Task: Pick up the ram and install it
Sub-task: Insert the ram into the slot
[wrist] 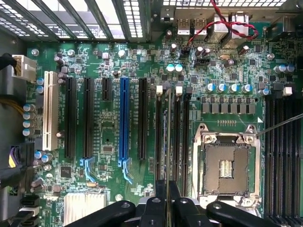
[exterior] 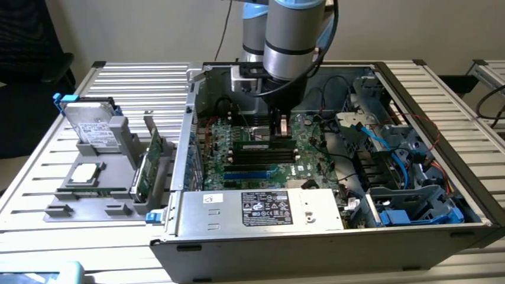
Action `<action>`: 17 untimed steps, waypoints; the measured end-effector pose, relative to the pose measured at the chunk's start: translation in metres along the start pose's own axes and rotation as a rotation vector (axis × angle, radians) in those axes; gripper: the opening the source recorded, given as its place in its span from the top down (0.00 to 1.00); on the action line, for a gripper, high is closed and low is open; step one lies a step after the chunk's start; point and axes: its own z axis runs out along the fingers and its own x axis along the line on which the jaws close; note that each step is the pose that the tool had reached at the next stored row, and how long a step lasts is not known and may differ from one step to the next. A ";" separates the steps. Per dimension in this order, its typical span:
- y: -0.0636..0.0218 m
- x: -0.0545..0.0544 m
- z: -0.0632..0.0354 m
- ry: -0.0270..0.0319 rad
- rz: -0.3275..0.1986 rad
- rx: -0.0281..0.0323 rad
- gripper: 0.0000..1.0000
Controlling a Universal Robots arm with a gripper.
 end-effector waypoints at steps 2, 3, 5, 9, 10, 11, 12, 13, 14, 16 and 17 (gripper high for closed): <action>0.0000 0.001 0.0007 0.0002 0.000 -0.0001 0.86; -0.0001 0.001 0.0012 0.0000 0.000 0.0000 0.86; 0.0000 0.001 0.0025 0.0000 0.000 0.0000 0.86; -0.0001 0.002 0.0042 0.0001 0.000 0.0000 0.86; -0.0001 0.002 0.0047 0.0001 0.000 -0.0001 0.86; -0.0001 0.002 0.0052 0.0002 0.000 -0.0001 0.86; -0.0001 0.002 0.0060 0.0002 0.000 -0.0001 0.86; -0.0002 0.002 0.0068 0.0002 0.000 -0.0001 0.86; -0.0002 0.002 0.0077 0.0001 0.000 -0.0001 0.86; -0.0002 0.002 0.0094 0.0001 0.000 0.0000 0.86; -0.0003 0.002 0.0101 0.0000 0.000 0.0000 0.86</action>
